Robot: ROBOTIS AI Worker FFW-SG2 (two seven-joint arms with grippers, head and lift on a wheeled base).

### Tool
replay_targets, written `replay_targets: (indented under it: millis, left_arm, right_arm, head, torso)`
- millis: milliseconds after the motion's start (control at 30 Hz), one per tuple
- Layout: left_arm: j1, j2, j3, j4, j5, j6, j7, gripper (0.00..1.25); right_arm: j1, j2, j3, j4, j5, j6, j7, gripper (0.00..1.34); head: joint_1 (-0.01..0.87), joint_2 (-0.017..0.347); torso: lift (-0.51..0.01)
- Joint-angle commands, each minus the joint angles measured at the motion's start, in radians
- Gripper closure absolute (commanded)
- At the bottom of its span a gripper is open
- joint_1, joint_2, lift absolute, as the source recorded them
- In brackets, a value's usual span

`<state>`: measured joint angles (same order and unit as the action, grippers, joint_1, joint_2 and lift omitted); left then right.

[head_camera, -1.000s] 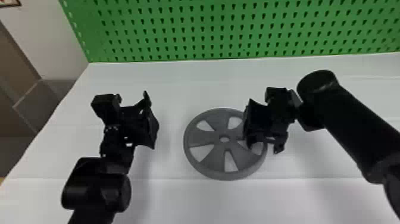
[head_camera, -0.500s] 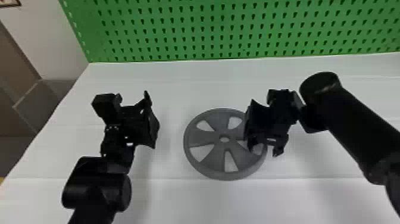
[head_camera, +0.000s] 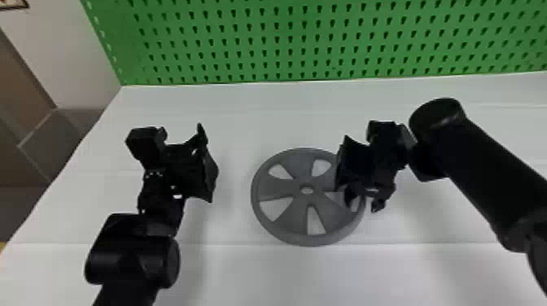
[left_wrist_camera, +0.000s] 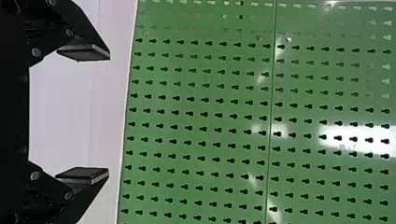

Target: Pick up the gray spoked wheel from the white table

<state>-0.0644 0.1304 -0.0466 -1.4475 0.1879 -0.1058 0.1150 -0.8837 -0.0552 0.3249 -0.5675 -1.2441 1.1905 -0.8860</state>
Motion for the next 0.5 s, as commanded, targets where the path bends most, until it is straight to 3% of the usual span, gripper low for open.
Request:
replay_targets:
  millis: [0,133,267,400,467]
  left_arm:
    - [0.000,0.000,-0.001,0.001,-0.001,0.000,0.000,0.38]
    - [-0.002,0.000,-0.003,0.003,-0.001,0.000,0.000,0.38]
    - [-0.002,0.000,-0.001,0.003,-0.001,0.000,0.000,0.38]
    - [-0.002,0.000,-0.001,0.003,-0.001,0.000,0.000,0.38]
    - [0.000,0.000,-0.003,0.003,-0.001,0.000,0.000,0.38]
  right_arm:
    - [-0.003,0.000,0.022,0.000,0.005,0.000,0.001,0.71]
    - [-0.008,0.003,0.037,-0.006,0.034,0.000,0.001,0.89]
    - [-0.009,0.006,0.037,-0.006,0.049,0.001,0.001,0.91]
    - [-0.012,0.009,0.034,-0.006,0.063,0.015,0.001,1.12]
    - [-0.011,0.011,0.016,-0.005,0.064,0.020,0.001,1.14]
  head:
    - [0.784,0.129]
    - [0.784,0.129]
    - [0.784,0.129]
    - [0.784,0.129]
    - [0.784,0.129]
  torso:
    - [-0.064]
    - [-0.064]
    - [-0.064]
    - [-0.064]
    - [-0.064]
